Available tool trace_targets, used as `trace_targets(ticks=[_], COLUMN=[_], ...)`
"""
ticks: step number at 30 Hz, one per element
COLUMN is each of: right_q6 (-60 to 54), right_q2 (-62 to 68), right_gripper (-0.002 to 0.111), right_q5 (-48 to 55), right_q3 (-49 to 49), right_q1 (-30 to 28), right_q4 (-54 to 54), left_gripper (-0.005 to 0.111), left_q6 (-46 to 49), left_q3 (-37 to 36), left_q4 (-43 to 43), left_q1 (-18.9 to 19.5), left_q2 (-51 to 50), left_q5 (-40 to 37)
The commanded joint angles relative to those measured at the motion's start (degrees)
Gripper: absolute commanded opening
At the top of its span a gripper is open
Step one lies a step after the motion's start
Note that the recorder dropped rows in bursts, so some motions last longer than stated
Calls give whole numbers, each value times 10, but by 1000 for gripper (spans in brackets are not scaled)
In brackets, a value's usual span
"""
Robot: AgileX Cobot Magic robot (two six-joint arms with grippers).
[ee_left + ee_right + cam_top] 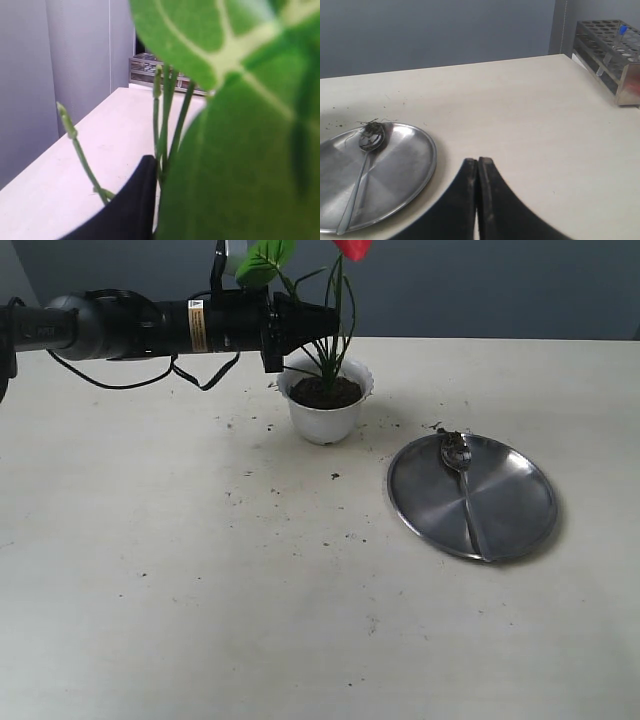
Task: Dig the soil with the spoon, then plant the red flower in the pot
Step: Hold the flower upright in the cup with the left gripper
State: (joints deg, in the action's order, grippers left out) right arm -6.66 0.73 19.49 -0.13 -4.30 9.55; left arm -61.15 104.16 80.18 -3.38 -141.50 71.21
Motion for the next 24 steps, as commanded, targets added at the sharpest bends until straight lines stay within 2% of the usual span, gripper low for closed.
trace_targets(ticks=[1, 24], right_q6=[0, 0], right_q2=[-2, -2], right_gripper=[-1, -1], right_q5=[-3, -3], right_q3=[1, 1], right_q1=[-2, -2], right_q4=[-1, -1], left_gripper=[0, 0], left_q6=[-16, -19], left_q3=[-12, -12], left_q4=[83, 106], left_q1=[-2, -2], left_q2=[-30, -34], left_q5=[-44, -52])
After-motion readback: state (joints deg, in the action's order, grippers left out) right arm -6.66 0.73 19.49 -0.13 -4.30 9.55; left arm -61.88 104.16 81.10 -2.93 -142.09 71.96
